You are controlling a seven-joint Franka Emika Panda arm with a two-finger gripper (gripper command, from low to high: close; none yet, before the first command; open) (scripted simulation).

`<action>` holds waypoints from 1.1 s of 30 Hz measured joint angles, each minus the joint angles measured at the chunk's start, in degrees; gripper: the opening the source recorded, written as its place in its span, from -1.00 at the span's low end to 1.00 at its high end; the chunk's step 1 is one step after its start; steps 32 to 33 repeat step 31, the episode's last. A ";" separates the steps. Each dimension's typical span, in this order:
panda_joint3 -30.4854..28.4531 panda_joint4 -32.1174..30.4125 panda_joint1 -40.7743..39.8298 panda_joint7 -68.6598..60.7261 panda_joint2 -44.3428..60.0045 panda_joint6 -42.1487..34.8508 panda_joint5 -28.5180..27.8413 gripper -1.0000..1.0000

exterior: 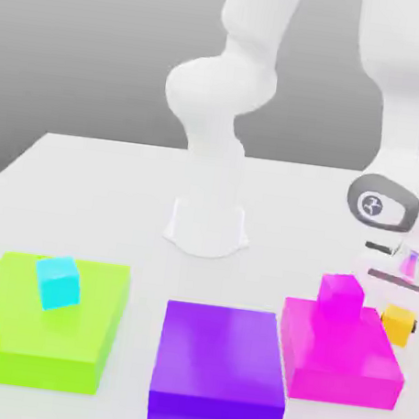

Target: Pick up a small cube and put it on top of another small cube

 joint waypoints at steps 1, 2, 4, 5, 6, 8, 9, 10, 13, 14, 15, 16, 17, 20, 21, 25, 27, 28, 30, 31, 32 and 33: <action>0.11 -0.14 -0.09 -0.08 -0.70 -0.54 0.07 -1.00; 0.36 -0.40 -0.29 -0.27 -2.08 -1.65 0.28 -1.00; 0.97 -1.11 -0.72 -0.84 -5.73 -4.58 1.03 -1.00; 1.33 -1.50 -0.96 -1.27 -7.72 -6.18 1.60 -1.00; 1.66 -1.91 -1.16 -1.72 -9.76 -7.78 2.20 -1.00; 1.76 -2.91 -1.70 -2.24 -13.84 -10.89 3.82 -1.00; 1.46 -3.54 -2.20 -2.14 -15.90 -12.34 4.63 -1.00; 1.08 -4.18 -3.03 -1.89 -17.96 -13.76 5.29 -1.00; 0.23 -6.14 -4.90 -0.37 -24.10 -17.97 6.42 -1.00; -0.09 -6.80 -5.33 0.33 -26.15 -19.36 6.55 -1.00; -0.41 -7.47 -5.83 1.09 -28.19 -20.75 6.58 -1.00; -0.75 -8.14 -6.42 1.92 -30.24 -22.13 6.52 -1.00; -1.08 -8.81 -7.08 2.80 -32.28 -23.50 6.38 -1.00; -1.90 -10.82 -9.40 5.63 -38.41 -27.58 5.70 -1.00; -2.08 -11.50 -10.28 6.59 -40.44 -28.93 5.43 -1.00; -2.43 -13.52 -11.76 8.27 -39.53 -25.97 5.06 -1.00; -2.80 -14.27 -11.53 8.49 -35.80 -21.51 4.84 -1.00; -2.81 -14.65 -11.57 8.53 -33.83 -19.15 4.79 -1.00; -2.81 -14.87 -11.60 8.55 -32.66 -17.74 4.75 1.00; -2.81 -14.87 -11.60 8.55 -32.66 -17.74 4.75 1.00; -2.81 -14.87 -11.60 8.55 -32.66 -17.74 4.75 1.00; -2.81 -14.87 -11.60 8.55 -32.66 -17.74 4.75 1.00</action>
